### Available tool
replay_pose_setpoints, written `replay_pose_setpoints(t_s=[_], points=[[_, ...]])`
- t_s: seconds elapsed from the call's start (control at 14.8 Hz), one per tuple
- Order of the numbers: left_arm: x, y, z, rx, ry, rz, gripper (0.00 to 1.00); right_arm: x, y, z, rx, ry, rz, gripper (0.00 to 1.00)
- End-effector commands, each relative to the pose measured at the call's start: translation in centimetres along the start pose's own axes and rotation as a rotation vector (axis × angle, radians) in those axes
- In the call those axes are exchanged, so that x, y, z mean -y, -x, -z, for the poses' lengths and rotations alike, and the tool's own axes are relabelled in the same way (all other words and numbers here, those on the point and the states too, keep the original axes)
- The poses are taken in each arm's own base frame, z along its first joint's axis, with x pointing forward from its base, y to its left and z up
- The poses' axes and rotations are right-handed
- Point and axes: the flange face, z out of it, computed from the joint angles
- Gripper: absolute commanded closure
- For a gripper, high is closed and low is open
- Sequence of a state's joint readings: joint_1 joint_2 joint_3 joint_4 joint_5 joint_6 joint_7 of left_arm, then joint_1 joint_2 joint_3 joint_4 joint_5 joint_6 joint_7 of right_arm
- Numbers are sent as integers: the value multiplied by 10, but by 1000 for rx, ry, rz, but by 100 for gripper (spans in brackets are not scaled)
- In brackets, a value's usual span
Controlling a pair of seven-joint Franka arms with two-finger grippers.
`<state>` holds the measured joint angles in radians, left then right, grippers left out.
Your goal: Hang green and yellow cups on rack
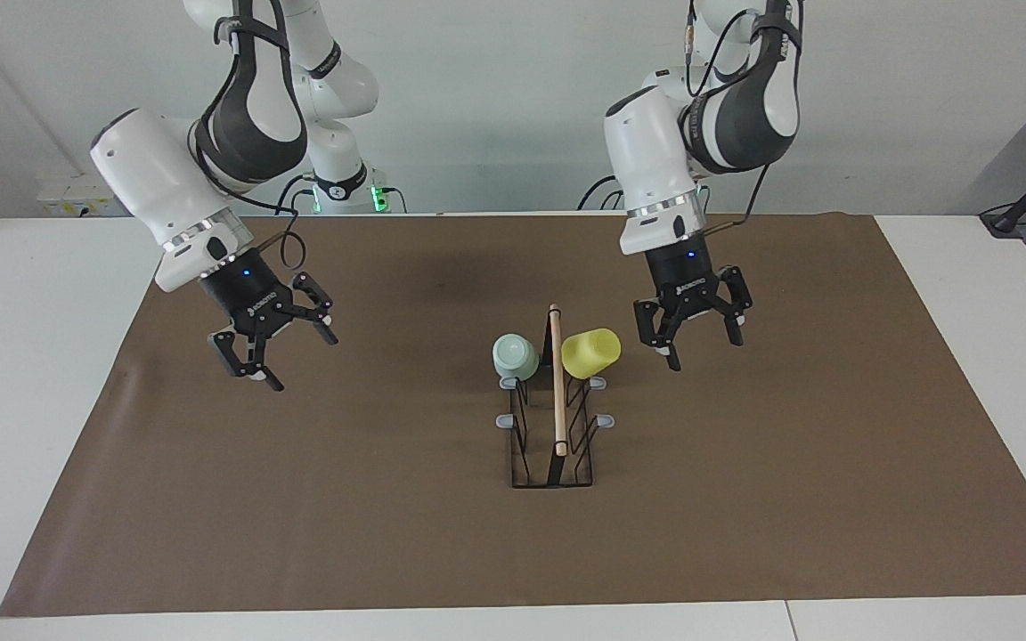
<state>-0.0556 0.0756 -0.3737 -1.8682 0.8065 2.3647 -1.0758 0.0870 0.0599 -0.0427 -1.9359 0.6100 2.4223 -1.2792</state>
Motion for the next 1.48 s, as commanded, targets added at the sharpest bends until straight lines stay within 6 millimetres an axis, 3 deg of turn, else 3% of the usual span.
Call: replay_pose_setpoints(t_s=[0.0,0.27,0.4,0.61,0.81,1.08,1.42], points=[[47,-35,22,81,87,-71,0,-2,1,10,109,69,-56,0],[118,-69,28,257,217,-174,0,-8,7,19,262,174,-68,0],[145,-92,43,367,268,-273,0,-14,10,26,315,218,-75,0],[178,-111,44,477,329,-311,0,-18,10,33,394,237,-83,0],[183,-107,39,536,327,-329,0,-14,-12,51,522,291,-100,0],[196,-114,48,583,334,-422,0,-1,-34,70,606,304,-261,0],[210,-80,46,679,340,-445,0,18,-54,99,679,309,-552,0]])
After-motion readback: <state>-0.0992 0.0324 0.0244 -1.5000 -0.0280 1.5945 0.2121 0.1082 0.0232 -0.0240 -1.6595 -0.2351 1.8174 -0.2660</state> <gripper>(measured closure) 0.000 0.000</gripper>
